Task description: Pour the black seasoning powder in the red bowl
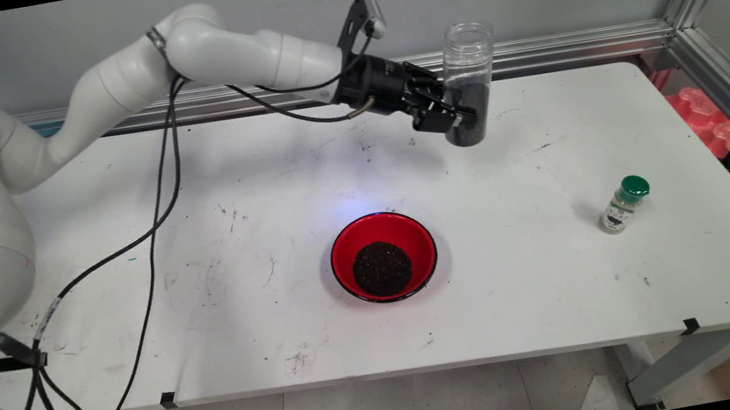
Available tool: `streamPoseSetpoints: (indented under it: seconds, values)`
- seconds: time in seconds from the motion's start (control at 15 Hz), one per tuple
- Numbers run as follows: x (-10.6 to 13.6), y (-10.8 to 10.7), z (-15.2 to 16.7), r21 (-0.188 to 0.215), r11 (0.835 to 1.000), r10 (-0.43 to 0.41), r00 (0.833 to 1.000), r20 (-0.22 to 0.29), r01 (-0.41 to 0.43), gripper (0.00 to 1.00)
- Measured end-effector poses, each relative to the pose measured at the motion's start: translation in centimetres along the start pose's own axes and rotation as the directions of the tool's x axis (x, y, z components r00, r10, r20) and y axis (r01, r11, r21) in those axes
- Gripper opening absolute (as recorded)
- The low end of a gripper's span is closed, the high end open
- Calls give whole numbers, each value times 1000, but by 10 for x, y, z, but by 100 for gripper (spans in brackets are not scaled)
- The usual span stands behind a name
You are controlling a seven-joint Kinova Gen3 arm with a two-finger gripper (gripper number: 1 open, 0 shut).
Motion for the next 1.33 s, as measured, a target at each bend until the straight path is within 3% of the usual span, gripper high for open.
streamPoseSetpoints:
  seconds: [0.8, 1.33]
  values:
    - [7, 9, -54, 9, 994, 104, 994, 20, -104, 0]
    - [8, 18, -80, 25, 972, 230, 972, 57, -232, 0]
